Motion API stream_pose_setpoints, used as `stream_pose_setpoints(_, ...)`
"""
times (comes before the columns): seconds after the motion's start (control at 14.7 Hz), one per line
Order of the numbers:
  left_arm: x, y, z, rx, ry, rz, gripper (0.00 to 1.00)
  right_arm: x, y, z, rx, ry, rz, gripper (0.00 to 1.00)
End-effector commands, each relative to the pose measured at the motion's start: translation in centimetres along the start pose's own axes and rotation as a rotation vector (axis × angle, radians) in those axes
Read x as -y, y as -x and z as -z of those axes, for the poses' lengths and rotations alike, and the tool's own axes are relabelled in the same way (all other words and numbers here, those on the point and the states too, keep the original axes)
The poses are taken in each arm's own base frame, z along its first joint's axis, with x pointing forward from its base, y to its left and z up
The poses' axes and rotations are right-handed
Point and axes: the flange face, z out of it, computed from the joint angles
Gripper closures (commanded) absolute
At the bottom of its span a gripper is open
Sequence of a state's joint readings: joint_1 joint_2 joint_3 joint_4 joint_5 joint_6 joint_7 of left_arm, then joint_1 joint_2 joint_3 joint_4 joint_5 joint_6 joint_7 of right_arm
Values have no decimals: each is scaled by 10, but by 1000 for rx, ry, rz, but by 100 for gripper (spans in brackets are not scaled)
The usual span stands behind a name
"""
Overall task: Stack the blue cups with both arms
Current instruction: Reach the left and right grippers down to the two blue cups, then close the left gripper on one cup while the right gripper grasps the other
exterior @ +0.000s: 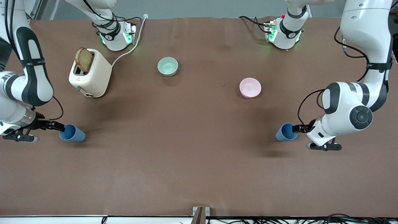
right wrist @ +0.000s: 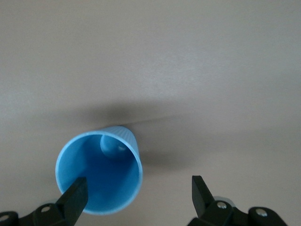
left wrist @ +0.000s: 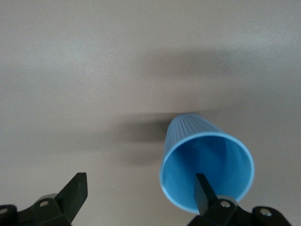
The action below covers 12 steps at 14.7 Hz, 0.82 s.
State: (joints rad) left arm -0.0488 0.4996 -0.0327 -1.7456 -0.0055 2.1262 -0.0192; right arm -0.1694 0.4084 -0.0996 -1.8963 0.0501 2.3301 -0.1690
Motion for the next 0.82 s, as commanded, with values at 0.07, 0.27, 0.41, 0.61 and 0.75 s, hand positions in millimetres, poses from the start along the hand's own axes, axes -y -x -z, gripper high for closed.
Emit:
stream_pose_setpoints(0.07, -12, -2, -16, 2, 2, -39, 0, 5, 0, -13, -3, -31, -18, 3)
stream_pose_setpoints(0.27, -15, -2, -25, 17, 3, -43, 18, 1, -2, -31, -17, -24, -22, 3)
stream_pose_setpoints(0.41, -15, -1, -27, 24, 3, -45, 33, -2, -2, -36, -17, -22, -16, 3)
stream_pose_setpoints(0.61, -13, -1, -25, 28, 3, -42, 82, -1, -1, -39, -13, -22, -16, 3)
stream_pose_setpoints(0.75, -12, 2, -27, 56, 2, -43, 99, 0, -1, -39, -10, -23, -14, 3)
